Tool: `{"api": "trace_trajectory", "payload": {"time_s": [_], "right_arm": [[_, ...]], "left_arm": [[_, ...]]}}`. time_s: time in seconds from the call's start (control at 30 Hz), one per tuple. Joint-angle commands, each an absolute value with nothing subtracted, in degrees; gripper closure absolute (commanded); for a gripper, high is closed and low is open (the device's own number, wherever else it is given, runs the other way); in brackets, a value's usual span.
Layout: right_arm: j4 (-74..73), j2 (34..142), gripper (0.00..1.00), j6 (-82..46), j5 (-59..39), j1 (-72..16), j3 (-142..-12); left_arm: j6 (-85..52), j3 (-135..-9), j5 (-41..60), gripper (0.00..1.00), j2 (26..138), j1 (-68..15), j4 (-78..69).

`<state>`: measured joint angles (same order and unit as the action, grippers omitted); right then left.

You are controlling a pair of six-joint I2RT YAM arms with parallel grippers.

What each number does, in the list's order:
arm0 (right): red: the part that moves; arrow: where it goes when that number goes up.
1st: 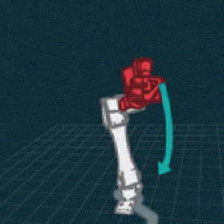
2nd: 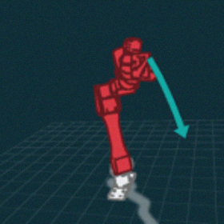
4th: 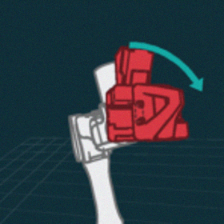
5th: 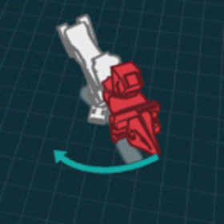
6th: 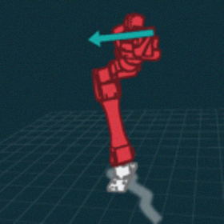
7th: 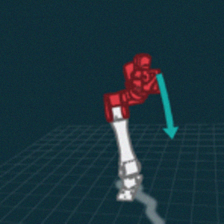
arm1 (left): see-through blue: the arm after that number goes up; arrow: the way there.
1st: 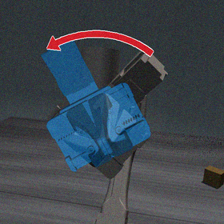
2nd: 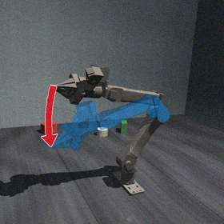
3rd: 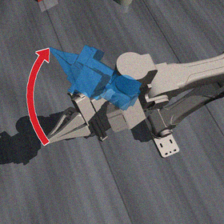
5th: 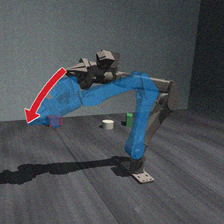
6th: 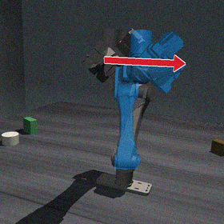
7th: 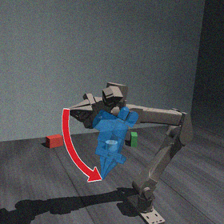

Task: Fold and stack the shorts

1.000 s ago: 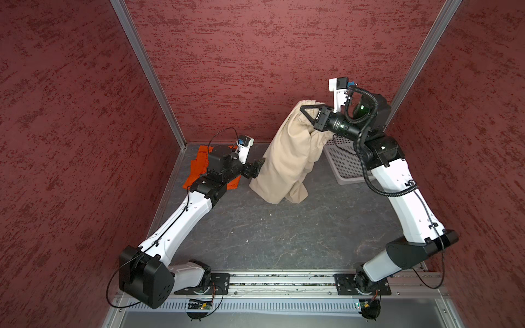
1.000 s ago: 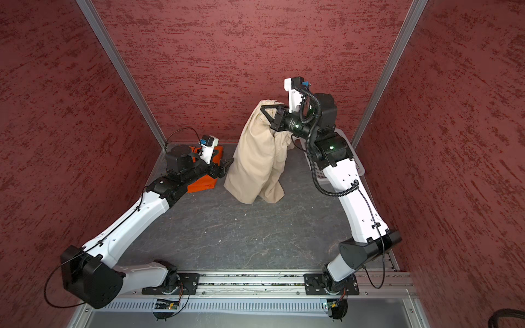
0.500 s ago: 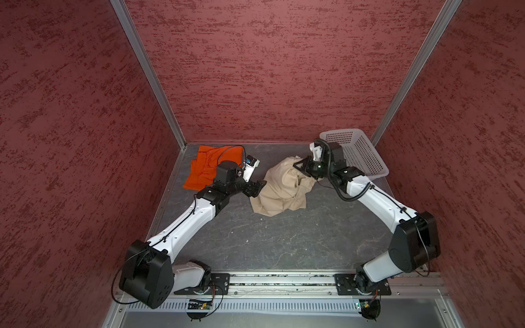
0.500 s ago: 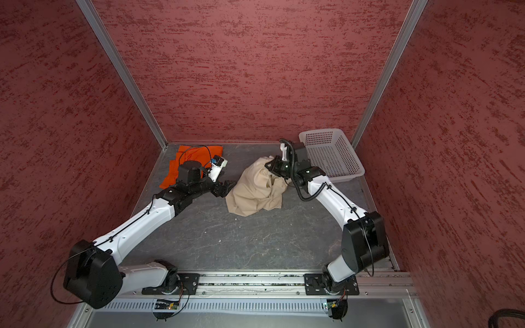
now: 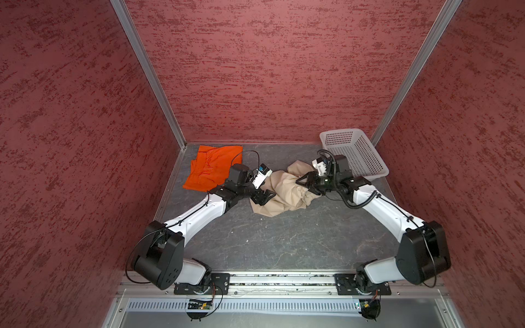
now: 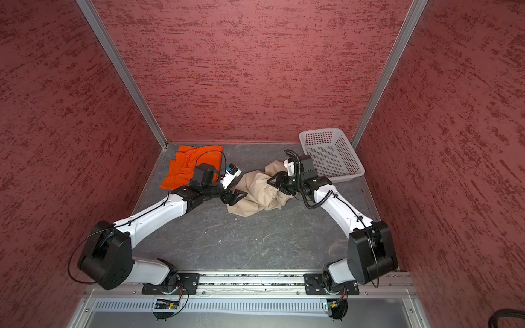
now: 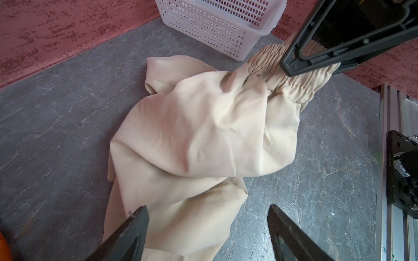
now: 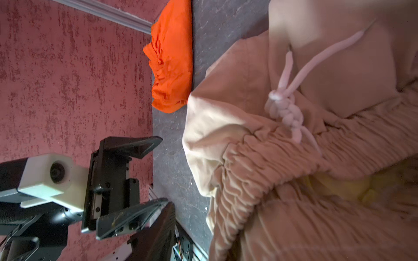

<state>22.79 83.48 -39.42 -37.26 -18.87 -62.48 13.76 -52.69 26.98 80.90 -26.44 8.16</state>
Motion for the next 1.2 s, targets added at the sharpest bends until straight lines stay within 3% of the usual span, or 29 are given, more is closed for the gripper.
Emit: {"api": "trace_trajectory", "payload": {"time_s": [0.0, 0.07, 0.2, 0.27, 0.43, 0.77, 1.17], "right_arm": [[29.76, 85.59, 0.5, -32.53, -42.83, -18.85, -64.92], [35.12, 86.33, 0.55, -29.03, -39.72, -18.82, -66.3], [41.17, 86.87, 0.78, -26.23, -37.0, -18.81, -69.61], [39.54, 85.5, 0.88, -27.91, -37.82, -18.81, -70.81], [27.5, 80.18, 0.98, -35.96, -38.89, -18.81, -74.24], [5.98, 78.11, 1.0, -43.14, -31.05, -18.77, -87.57], [0.46, 78.43, 1.0, -42.46, -24.4, -18.9, -96.86]], "left_arm": [[13.45, -52.73, 28.54, 0.17, 81.61, -26.84, 5.96], [13.69, -52.91, 28.7, 0.17, 82.02, -27.06, 5.95], [13.9, -53.05, 28.7, 0.17, 82.14, -27.42, 5.83], [14.02, -53.17, 28.39, 0.17, 82.0, -27.76, 5.64], [14.24, -53.35, 26.51, 0.17, 81.5, -28.39, 5.28], [11.45, -52.61, 23.73, 0.17, 78.71, -28.65, 1.0], [10.86, -51.71, 23.03, 0.17, 80.16, -30.01, -3.24]]}}
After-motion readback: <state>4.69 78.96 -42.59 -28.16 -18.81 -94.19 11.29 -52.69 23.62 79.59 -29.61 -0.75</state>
